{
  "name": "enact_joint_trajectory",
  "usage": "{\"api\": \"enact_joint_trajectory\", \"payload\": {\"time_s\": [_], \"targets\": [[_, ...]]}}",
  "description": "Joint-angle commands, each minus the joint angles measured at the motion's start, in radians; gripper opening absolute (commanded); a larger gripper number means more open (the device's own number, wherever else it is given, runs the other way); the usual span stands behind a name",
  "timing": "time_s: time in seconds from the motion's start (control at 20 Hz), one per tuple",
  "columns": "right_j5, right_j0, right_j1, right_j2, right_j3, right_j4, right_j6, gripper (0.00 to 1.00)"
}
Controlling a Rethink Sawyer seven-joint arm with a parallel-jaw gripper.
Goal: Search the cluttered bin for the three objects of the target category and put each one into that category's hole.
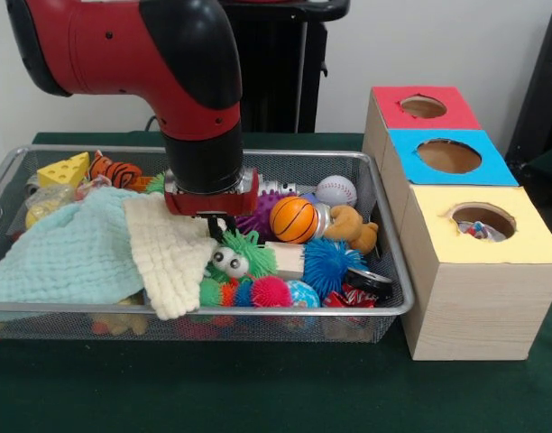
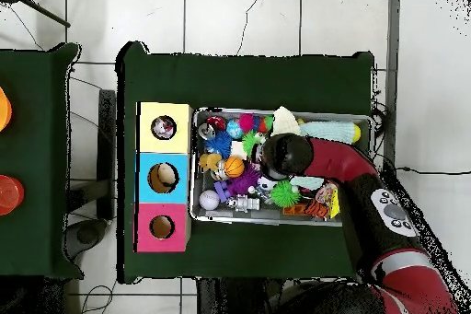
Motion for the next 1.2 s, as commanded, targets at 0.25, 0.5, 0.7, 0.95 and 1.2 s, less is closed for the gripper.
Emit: {"api": "enact_joint_trajectory", "payload": {"time_s": [0.25,0.5,0.7,0.95,1.2], "targets": [[-0.046,-0.012,0.006,0.105,-0.033,-0.014,-0.058,0.00],[-0.026,0.009,-0.028,0.085,-0.004,0.015,0.006,0.00],[0.040,0.056,-0.146,0.062,0.063,0.029,0.041,0.00],[0.086,0.120,-0.265,0.025,0.128,0.059,0.111,0.00],[0.093,0.164,-0.309,-0.015,0.141,0.079,0.146,0.00]]}}
